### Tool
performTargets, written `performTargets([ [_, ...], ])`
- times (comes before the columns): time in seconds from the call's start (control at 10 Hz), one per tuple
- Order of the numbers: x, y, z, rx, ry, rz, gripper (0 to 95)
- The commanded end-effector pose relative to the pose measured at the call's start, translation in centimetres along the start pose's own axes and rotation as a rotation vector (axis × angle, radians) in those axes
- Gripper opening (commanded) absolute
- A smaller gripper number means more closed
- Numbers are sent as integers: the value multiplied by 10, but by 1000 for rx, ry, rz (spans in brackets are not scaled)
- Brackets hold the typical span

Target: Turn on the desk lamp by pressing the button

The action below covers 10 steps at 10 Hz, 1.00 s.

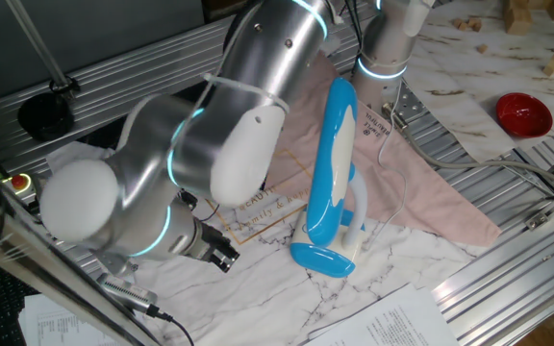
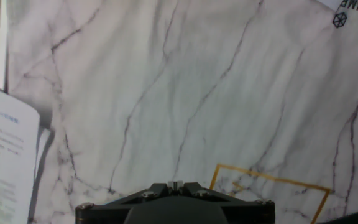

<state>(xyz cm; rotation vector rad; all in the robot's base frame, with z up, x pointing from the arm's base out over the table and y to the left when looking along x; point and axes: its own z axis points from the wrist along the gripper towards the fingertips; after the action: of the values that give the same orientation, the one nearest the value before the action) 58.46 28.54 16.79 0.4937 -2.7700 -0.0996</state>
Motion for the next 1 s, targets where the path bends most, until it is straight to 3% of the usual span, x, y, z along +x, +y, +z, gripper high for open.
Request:
performTargets([
  [0.1, 28, -2, 3, 6, -224, -28, 0],
  [0.4, 36, -5, 5, -21, -248, -10, 0],
  [1.0, 40, -9, 9, -24, -220, -13, 0],
])
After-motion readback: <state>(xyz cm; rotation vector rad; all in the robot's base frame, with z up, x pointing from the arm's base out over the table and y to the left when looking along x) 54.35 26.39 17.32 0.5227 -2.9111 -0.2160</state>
